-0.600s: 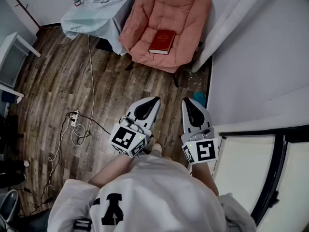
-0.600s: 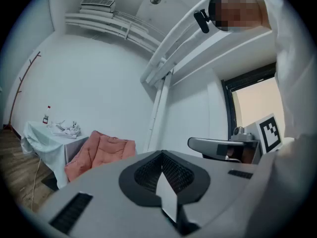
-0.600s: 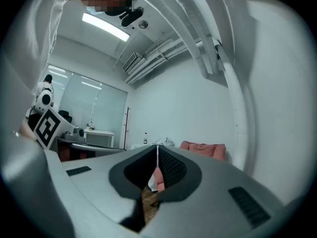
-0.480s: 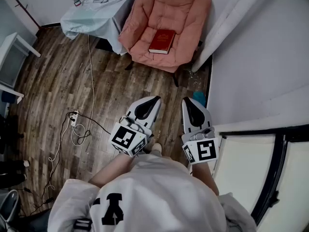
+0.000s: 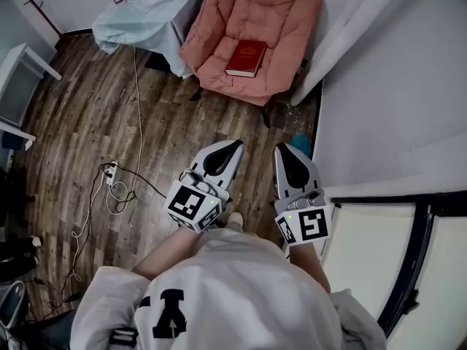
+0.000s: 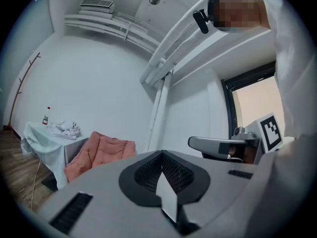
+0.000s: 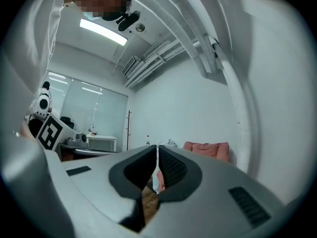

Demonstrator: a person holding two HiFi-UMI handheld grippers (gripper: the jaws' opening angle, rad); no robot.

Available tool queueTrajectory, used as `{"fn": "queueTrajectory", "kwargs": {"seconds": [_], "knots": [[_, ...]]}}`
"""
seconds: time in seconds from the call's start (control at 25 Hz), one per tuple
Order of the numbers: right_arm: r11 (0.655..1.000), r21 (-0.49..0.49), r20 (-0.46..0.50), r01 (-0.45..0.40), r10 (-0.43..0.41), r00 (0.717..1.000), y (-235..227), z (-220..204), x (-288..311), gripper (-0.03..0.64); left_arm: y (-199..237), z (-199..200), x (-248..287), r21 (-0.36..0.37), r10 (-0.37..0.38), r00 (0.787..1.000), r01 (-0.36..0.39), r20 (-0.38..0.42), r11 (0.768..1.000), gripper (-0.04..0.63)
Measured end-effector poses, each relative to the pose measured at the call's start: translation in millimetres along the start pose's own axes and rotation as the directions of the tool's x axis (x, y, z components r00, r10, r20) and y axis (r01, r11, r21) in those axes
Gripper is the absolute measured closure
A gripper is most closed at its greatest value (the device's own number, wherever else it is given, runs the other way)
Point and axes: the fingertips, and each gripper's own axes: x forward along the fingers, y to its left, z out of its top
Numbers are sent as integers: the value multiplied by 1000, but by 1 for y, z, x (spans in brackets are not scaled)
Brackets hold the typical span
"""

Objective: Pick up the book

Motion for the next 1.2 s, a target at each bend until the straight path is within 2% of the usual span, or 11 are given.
{"fn": "queueTrajectory", "kwargs": {"seconds": [0.32,0.84,1.2], "knots": [[1000,23,1,-8,8,1000,-2,-2,-2,581,-2,-2,2,-17,14,1000,-14,14,1000,594],[998,38,19,-59,58,998,-24,-5,-11,581,-25,-9,18,-1,45,999,-45,27,999,594],[996,64,-3,-67,67,998,-32,-22,15,581,2,-15,35,-18,62,998,-62,23,998,594]]}}
